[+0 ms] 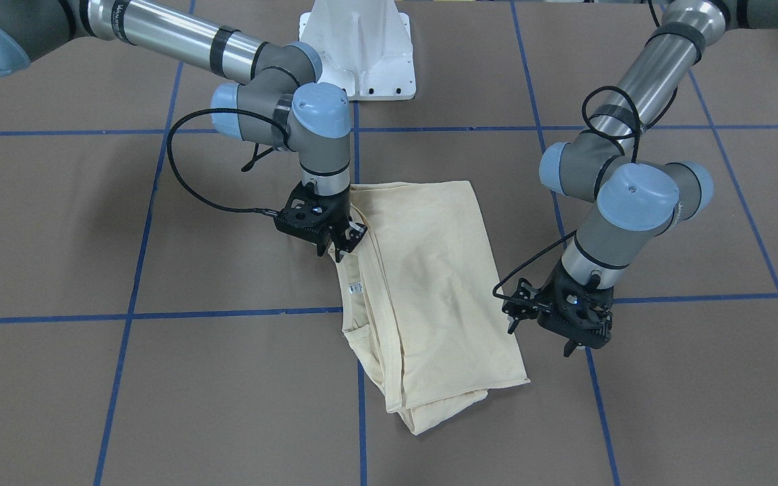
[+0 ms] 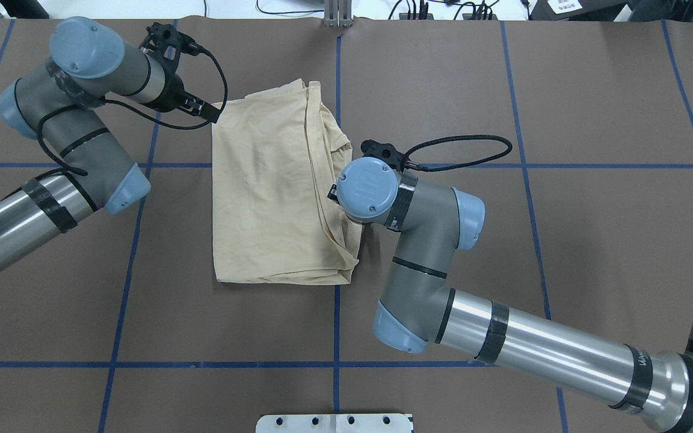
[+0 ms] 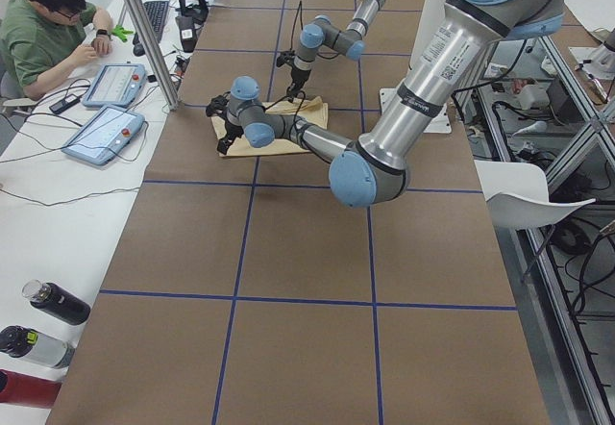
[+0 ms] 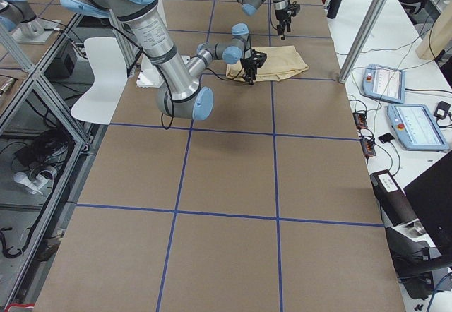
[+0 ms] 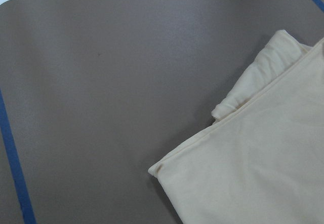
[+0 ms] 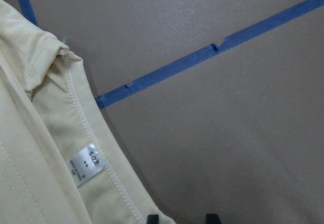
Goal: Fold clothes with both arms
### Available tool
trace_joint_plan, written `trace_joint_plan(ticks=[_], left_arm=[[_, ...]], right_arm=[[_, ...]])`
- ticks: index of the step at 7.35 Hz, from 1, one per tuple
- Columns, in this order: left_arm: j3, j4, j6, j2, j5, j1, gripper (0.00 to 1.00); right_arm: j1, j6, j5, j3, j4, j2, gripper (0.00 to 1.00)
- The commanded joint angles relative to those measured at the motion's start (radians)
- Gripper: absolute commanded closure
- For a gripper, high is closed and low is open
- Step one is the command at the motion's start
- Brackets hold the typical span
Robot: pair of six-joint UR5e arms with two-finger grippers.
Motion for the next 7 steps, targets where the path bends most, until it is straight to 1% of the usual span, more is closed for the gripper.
trace_joint_plan(ticks=[1, 3, 4, 5, 6, 7], left_arm=[[0.001, 0.0, 0.0, 0.0, 0.0, 0.0, 0.0], [-0.001, 0.0, 0.0, 0.0, 0.0, 0.0, 0.0], [0.001, 0.0, 0.0, 0.0, 0.0, 0.0, 0.0], [-0.001, 0.0, 0.0, 0.0, 0.0, 0.0, 0.0], [-0.001, 0.0, 0.0, 0.0, 0.0, 0.0, 0.0], [0.001, 0.0, 0.0, 0.0, 0.0, 0.0, 0.0]], right_arm=[[-0.007, 0.002, 0.0, 0.013, -0.004, -0.002, 0.58], [-0.015, 0.003, -0.003, 0.013, -0.004, -0.003, 0.72], [-0.02, 0.008, -0.005, 0.013, -0.004, -0.006, 0.82], [-0.02, 0.018, -0.005, 0.021, -0.004, -0.008, 1.0], [-0.02, 0.02, -0.002, 0.076, -0.045, -0.028, 1.0], [-0.023, 0.02, 0.001, 0.193, -0.065, -0.107, 1.0]])
